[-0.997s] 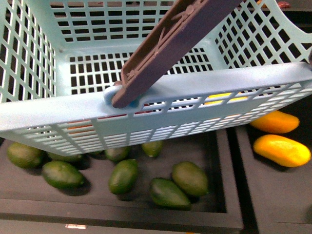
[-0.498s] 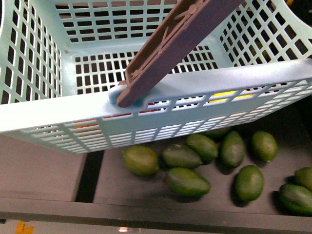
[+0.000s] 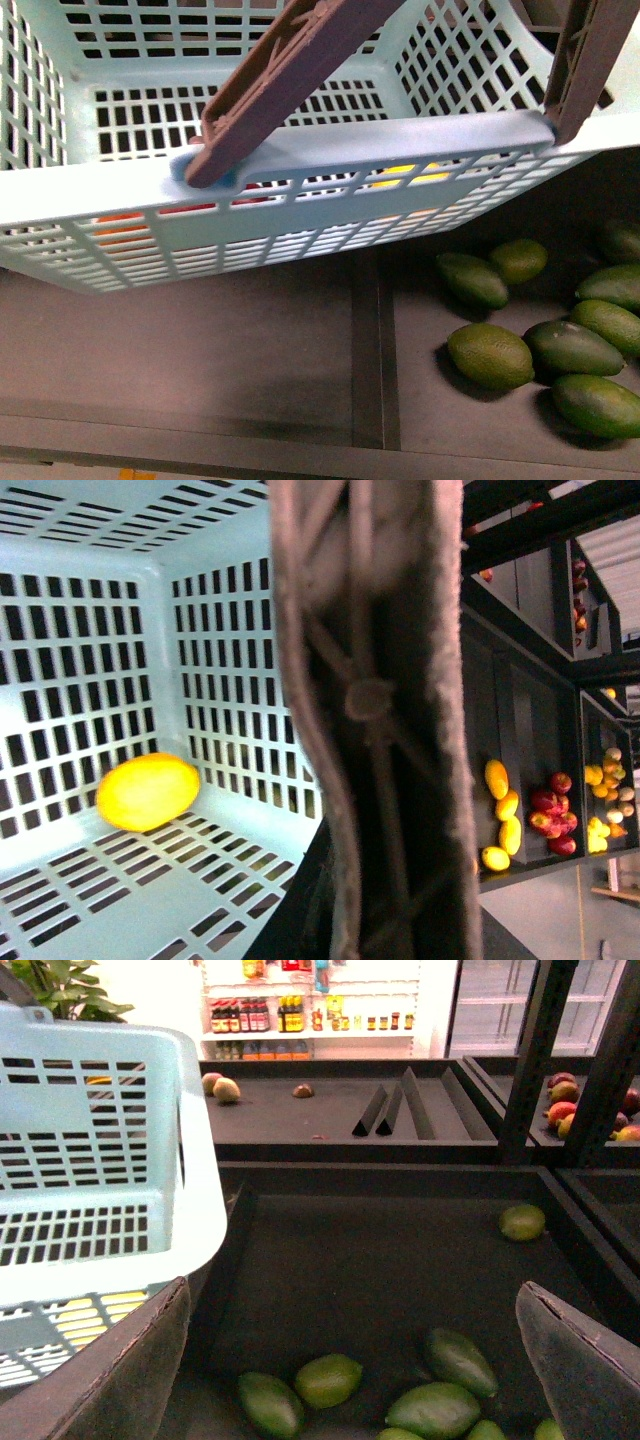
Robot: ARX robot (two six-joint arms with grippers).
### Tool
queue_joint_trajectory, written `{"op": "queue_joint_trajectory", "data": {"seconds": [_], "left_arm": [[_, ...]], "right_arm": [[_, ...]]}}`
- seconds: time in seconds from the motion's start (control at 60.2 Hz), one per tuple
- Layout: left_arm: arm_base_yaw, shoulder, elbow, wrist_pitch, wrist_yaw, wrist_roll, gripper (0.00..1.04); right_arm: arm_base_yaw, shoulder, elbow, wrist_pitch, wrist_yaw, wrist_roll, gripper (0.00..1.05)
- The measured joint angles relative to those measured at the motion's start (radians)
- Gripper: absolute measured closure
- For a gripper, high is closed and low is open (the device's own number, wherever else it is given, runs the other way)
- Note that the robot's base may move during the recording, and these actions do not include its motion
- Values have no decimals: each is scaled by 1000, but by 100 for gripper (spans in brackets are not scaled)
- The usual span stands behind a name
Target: Pick lemon and mango into basket
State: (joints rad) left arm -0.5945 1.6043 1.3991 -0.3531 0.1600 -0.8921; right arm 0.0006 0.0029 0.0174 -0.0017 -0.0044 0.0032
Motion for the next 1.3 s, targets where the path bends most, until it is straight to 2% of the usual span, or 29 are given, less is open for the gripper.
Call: {"op": "queue_joint_trajectory", "data": {"seconds": [0.066,0.133,0.149,0.199,0.249,0.332,0.465,0.681,0.997,1.196,1.296], "left_arm": [[-19,0,-31,82,-165,-109,100],[-29,8,-60,165,-456,-323,100],[-28,10,-61,168,-471,-352,100],[3,19,-61,170,-600,-499,100],[46,30,-60,171,-645,-605,100],[109,71,-48,170,-657,-686,100],[189,169,3,170,-625,-718,100],[267,381,200,130,-572,-729,100],[320,612,484,46,-555,-763,100],[313,690,494,29,-526,-753,100],[306,692,431,48,-518,-753,100]], "right_arm": [[0,0,0,0,1,0,9],[0,0,0,0,-1,0,9],[0,0,0,0,0,0,9],[0,0,0,0,3,0,9],[0,0,0,0,7,0,9],[0,0,0,0,7,0,9],[0,0,0,0,4,0,9],[0,0,0,0,5,0,9],[0,0,0,0,4,0,9],[0,0,0,0,4,0,9],[0,0,0,0,4,0,9]]}}
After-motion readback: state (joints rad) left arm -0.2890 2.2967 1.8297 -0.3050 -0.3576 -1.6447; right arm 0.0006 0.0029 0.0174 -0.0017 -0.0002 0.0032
